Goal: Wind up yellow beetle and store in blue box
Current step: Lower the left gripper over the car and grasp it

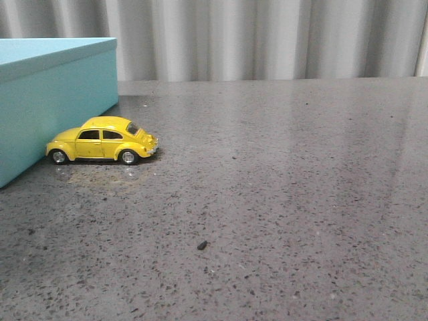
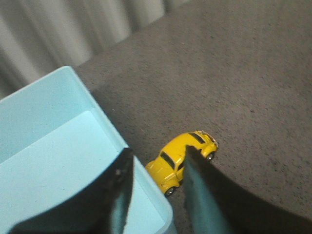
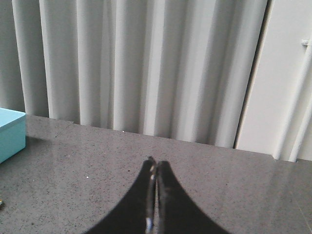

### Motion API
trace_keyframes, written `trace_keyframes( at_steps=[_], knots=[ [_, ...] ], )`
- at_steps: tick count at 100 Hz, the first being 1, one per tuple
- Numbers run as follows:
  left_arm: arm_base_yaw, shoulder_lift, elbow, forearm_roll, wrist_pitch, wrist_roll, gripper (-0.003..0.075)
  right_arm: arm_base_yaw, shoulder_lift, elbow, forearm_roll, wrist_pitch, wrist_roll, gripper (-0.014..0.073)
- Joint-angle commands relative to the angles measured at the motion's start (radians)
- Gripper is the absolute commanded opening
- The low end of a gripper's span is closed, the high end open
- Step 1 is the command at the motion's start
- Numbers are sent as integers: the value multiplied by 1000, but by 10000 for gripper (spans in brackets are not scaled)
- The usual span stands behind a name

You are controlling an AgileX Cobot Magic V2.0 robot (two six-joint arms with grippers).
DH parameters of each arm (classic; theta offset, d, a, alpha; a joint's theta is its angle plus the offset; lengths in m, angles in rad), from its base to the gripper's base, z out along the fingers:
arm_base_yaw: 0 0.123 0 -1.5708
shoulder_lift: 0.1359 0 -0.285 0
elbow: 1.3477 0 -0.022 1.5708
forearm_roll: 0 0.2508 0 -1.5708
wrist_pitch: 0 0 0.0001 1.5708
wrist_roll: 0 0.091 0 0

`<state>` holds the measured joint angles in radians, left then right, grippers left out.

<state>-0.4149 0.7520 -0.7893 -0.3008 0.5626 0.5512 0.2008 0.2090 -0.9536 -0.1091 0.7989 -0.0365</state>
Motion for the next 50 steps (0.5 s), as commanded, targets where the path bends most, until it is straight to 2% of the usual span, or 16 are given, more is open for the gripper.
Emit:
trace_keyframes(
  at_steps=[1,7,27,50],
  knots=[
    [-38,91,-104,-1,-3,22,404,2,29,-16,11,-68,-9,-53],
    [-48,152,-168,1,33,22,452,2,29,-16,22,-65,-9,-53],
    [-64,388,-363,61,180,28,437,2,29,-15,37,-64,-9,-53],
    [-157,617,-492,221,358,143,437,2,29,-13,44,-61,-9,-53]
  ],
)
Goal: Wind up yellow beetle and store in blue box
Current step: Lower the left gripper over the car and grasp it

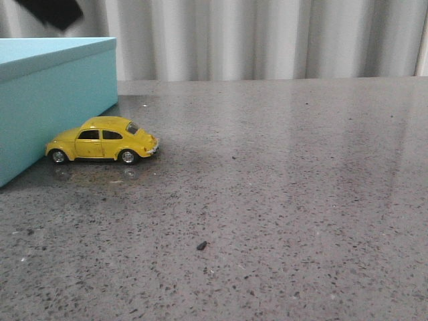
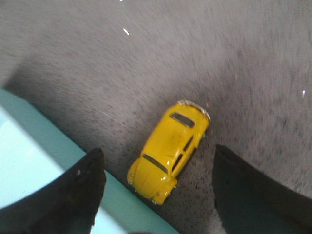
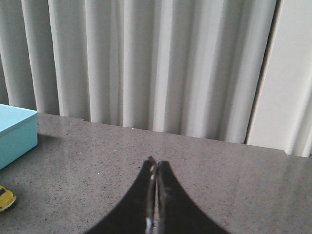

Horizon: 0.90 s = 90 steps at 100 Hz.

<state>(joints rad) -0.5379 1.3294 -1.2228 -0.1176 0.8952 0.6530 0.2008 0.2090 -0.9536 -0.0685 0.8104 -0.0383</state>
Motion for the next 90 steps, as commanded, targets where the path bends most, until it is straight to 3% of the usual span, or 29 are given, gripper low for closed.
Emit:
trace_keyframes(
  at_steps=[1,18,46,71,90],
  knots=[
    [-39,45,-63,41,36,46,437,2,29,-13,4,-73,-7,-53],
    [-73,138,-90,84,108,112,437,2,29,10,4,-70,-7,-53],
    [-57,181,-91,225,33,205,437,2,29,78,46,-93,-7,-53],
    [6,205,-91,135,22,212,437,2,29,79,52,-113,-7,-53],
    [17,209,-91,-11,22,381,437,2,29,80,52,-113,-7,-53]
  ],
)
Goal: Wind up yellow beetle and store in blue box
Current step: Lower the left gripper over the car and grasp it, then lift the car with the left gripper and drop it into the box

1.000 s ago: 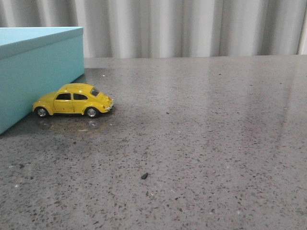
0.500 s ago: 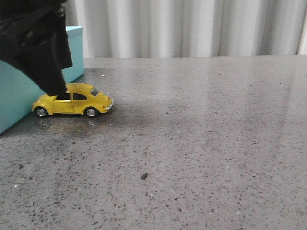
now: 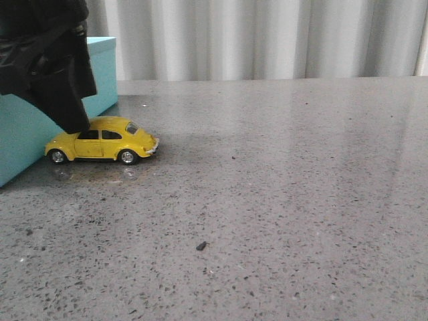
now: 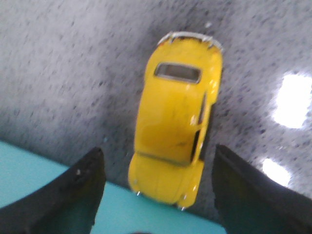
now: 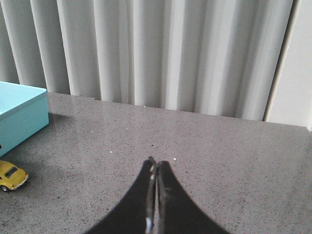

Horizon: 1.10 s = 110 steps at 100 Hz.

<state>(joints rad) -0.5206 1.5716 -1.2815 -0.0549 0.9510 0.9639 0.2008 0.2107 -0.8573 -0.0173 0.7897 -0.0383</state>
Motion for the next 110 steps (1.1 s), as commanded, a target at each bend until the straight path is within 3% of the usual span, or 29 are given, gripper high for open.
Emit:
trace_keyframes(
  at_steps=[1,66,78,97,110],
  knots=[
    [0,-33,-32,-80,-34,82,437,2,27,-16,1,-94,-7,-53],
    [12,76,-32,-120,-32,106,426,2,27,7,1,-96,-7,-53],
    [12,76,-32,-121,-28,106,311,2,27,7,1,-96,-7,-53],
    [12,76,-34,-124,-28,106,46,2,27,7,1,-96,-7,-53],
    [11,72,-84,-147,-21,104,-21,2,27,7,1,-96,-7,-53]
  ],
)
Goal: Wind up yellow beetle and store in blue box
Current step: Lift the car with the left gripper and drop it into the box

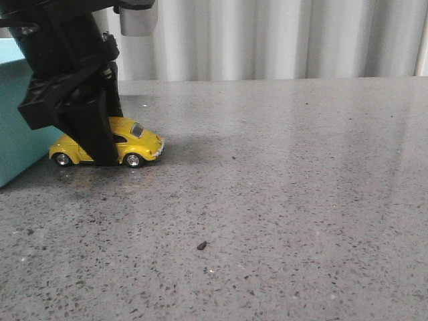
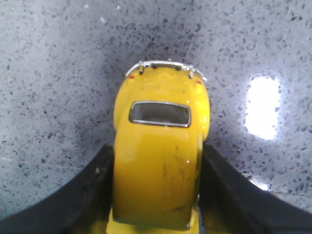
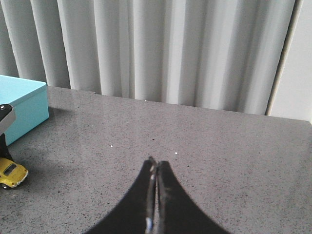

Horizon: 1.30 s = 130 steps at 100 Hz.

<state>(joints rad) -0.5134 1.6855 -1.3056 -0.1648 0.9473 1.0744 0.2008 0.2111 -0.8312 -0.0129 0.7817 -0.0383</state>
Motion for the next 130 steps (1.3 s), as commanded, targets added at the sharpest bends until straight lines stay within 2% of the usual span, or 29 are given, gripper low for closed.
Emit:
trace_keyframes(
  at_steps=[1,23,32,43,51,64,69,89,113,120,130],
  knots=[
    [3,-42,-70,-40,-17,-7,-21,2,27,-19,-3,-88,-7,-53],
    [8,-98,-301,-32,-19,-18,-21,2,27,-19,-3,-94,-7,-53],
    [41,-124,-386,46,-21,-103,-21,2,27,-19,-3,-99,-7,-53],
    [128,-144,-424,117,-25,-213,-21,2,27,-19,-1,-111,-7,-53],
    [212,-154,-424,125,-25,-306,-21,2,27,-19,-1,-111,-7,-53],
    [361,-149,-393,118,-26,-552,-21,2,27,-19,-1,-111,-7,-53],
    [406,-147,-363,103,-32,-598,-21,2,27,-19,-1,-111,-7,-53],
    [520,-136,-211,45,-72,-598,-21,2,27,-19,-1,-119,-7,-53],
    [532,-86,-152,52,-53,-598,-18,2,27,-19,4,-123,-7,-53],
    [527,-77,-152,52,-48,-598,20,2,27,-19,13,-123,-7,-53],
    [527,-70,-152,46,-40,-602,168,2,27,-19,31,-118,-7,-53]
  ],
)
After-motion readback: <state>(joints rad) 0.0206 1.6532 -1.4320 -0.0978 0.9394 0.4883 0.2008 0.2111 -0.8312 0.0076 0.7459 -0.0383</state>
